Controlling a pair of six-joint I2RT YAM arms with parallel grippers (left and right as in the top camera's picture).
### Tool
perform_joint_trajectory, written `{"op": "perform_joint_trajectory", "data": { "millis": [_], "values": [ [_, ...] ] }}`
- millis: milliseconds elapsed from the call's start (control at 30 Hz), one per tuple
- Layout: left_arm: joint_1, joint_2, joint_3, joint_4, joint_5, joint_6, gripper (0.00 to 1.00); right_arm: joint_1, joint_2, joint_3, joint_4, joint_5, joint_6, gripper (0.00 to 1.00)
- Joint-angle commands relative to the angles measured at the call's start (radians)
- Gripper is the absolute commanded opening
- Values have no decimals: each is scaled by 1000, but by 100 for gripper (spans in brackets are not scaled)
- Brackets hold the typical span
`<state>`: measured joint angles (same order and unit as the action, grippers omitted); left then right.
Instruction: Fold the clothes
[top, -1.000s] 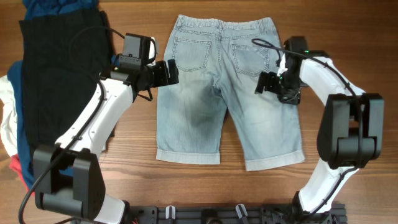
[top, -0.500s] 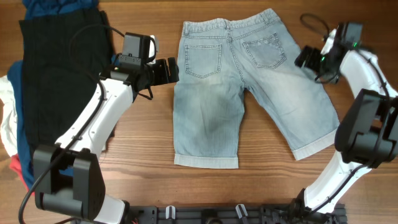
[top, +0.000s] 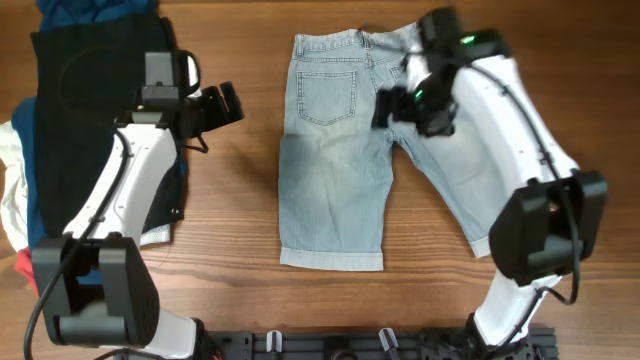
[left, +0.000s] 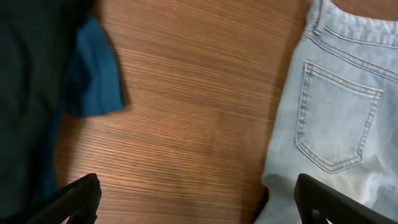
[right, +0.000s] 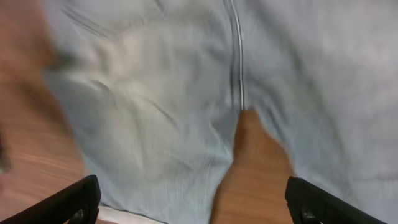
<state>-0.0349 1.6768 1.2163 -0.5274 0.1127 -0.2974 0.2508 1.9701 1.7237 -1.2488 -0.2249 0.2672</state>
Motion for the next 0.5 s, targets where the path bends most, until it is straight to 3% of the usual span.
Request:
{"op": "perform_joint_trajectory", "data": {
  "millis": [0,233,300,333,400,467],
  "values": [
    [24,8,-8,-3,1,6,100,105,-18,-182,42,106,148,91],
    [43,8,-8,-3,-3,6,100,310,-31,-442,200,151,296,86],
    [43,8,-8,-3,-2,6,100,330,-31,-487,217,151,332,80],
    [43,8,-8,-3,-3,5,100,333,-31,-502,221,151,339,70],
    [43,8,-8,-3,-3,5,100,335,-31,-549,243,150,355,36],
    [43,8,-8,-3,-2,6,100,335,-31,-602,268,151,372,23]
  ]
}}
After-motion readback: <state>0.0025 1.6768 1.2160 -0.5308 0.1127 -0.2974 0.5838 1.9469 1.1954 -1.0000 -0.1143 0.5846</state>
